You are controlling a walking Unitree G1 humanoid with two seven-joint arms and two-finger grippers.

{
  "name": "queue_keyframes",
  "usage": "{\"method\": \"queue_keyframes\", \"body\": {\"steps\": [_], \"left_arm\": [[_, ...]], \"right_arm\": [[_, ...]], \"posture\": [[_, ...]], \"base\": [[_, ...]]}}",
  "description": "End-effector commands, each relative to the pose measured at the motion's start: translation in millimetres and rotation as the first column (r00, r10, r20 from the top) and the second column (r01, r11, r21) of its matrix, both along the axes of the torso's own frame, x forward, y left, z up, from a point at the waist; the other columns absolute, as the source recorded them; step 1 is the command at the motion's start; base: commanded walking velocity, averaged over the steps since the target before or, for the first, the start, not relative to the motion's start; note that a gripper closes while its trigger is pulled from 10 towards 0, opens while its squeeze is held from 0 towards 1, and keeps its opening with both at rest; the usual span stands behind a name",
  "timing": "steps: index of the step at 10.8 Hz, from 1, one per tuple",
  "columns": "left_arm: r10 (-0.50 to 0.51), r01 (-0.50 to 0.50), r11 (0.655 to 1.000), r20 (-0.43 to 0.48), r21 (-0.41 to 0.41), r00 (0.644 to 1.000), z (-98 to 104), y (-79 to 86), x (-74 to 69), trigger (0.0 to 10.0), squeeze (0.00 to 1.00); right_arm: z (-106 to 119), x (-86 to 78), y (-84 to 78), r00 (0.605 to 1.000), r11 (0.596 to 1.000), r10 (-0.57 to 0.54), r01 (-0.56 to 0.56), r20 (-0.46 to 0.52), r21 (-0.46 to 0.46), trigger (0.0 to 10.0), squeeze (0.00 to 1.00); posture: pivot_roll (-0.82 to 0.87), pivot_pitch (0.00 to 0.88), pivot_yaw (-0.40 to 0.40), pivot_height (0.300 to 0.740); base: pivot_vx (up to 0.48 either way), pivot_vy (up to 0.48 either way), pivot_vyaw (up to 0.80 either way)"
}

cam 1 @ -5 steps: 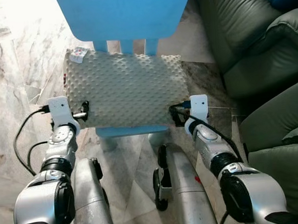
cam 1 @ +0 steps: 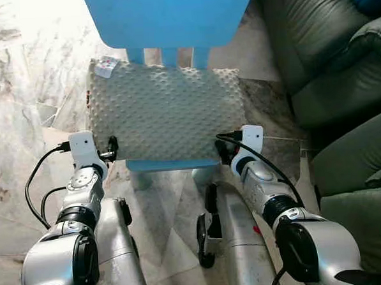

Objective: Move the pillow to the sofa

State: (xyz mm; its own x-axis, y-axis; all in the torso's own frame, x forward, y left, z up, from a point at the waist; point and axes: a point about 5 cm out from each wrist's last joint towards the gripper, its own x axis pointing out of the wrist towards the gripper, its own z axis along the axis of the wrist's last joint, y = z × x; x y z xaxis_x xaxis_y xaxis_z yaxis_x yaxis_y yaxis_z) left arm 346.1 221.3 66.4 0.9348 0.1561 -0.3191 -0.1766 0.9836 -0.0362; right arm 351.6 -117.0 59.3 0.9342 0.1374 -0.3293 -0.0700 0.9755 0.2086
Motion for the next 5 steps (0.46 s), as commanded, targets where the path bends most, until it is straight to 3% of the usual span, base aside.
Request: {"method": "queue_keyframes", "body": {"steps": [1,5], "left_arm": [[-0.005,0.004,1.000,-0.066,-0.014,0.998,-17.0,-2.6,-10.3,0.0,0.00],[-0.019,0.018,1.000,-0.043,-0.018,0.999,-14.2,-5.1,-8.1,0.0,0.00]], "right_arm": [[-15.9,-10.4,-1.1,0.997,1.000,-0.009,0.011,-0.070,0.015,0.0,0.00],[-17.6,-11.1,-7.1,0.996,0.999,-0.030,0.031,-0.082,0.017,0.0,0.00]], "posture": [[0.12,0.414,-0.115,0.554],[0.11,0.403,-0.117,0.554]], "base": [[0.000,0.000,0.00],[0.000,0.000,0.00]]}}
